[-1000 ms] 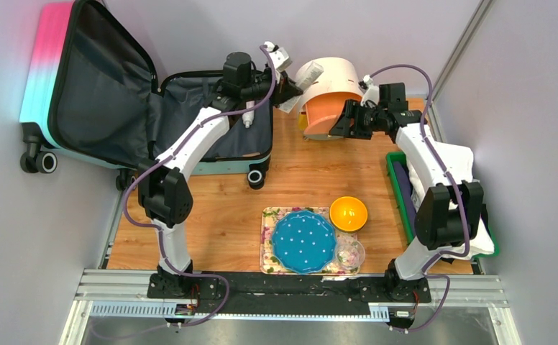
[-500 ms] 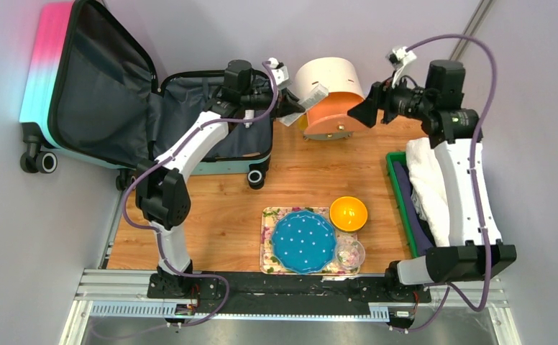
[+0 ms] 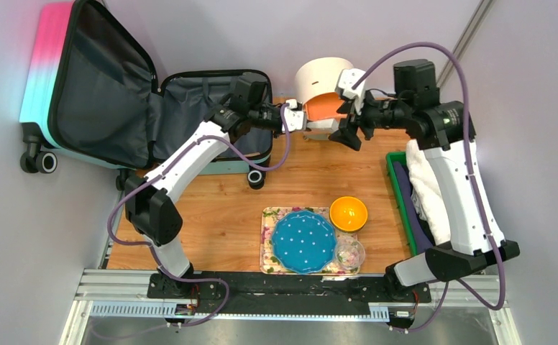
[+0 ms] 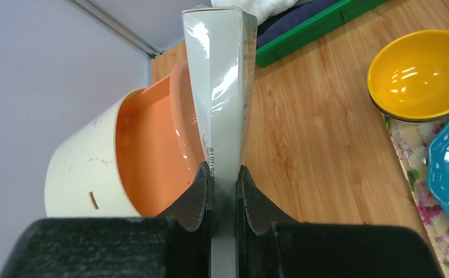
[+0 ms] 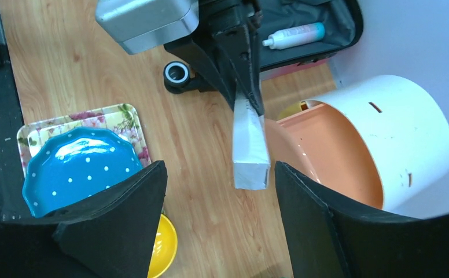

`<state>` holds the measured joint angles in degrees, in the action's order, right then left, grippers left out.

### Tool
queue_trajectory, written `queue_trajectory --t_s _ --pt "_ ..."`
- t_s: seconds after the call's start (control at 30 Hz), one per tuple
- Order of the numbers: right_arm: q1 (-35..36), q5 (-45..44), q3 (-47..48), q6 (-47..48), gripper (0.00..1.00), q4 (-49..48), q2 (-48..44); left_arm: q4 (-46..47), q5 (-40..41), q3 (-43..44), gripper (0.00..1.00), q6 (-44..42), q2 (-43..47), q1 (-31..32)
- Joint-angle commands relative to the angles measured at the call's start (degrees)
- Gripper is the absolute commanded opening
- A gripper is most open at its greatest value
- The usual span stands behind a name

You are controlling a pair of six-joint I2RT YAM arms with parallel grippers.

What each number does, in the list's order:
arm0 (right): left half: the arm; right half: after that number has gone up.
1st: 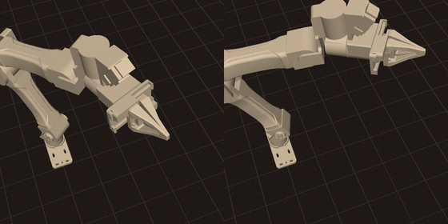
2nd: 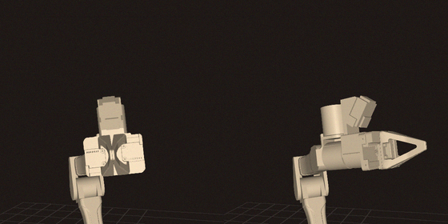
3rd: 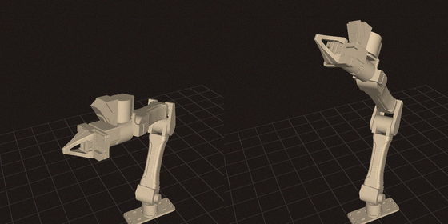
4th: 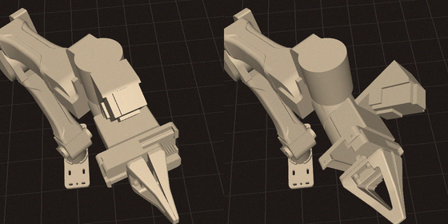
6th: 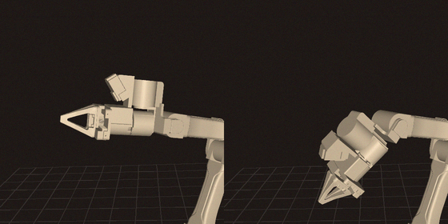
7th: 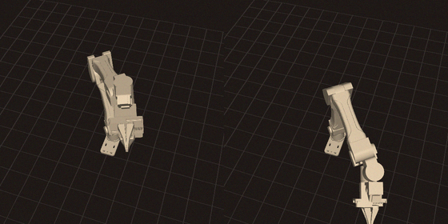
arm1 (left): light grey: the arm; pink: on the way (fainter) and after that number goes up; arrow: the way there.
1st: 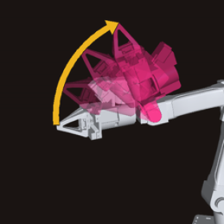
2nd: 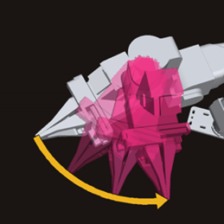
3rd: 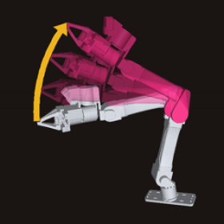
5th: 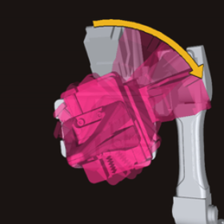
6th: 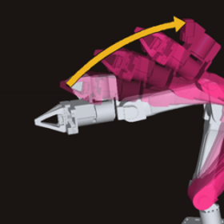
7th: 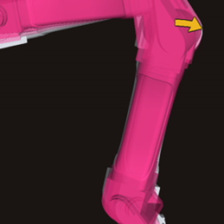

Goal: Open, take out, and arrange the luggage

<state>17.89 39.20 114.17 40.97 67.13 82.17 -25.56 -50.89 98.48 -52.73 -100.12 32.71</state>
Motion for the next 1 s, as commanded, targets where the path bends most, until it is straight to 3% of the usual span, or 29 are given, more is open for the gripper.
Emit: queue_trajectory --t_s 0.0,0.27,0.77,0.97 --pt "3.7 -8.0 -0.3 5.2 0.74 2.7 1.5 -1.0 -0.1 -0.1 0.0 -5.8 3.4 0.2" --pt "5.7 -14.8 1.0 6.1 0.72 1.6 4.6 -0.8 0.9 -2.6 0.0 -6.9 5.6 1.2" --pt "7.8 -17.3 -0.2 8.6 0.62 2.8 7.3 0.7 0.9 -3.1 0.0 -7.0 5.9 1.7" --pt "7.9 -18.4 -0.3 9.5 0.38 3.1 7.7 1.5 0.9 -3.2 0.0 -6.4 5.8 1.8"
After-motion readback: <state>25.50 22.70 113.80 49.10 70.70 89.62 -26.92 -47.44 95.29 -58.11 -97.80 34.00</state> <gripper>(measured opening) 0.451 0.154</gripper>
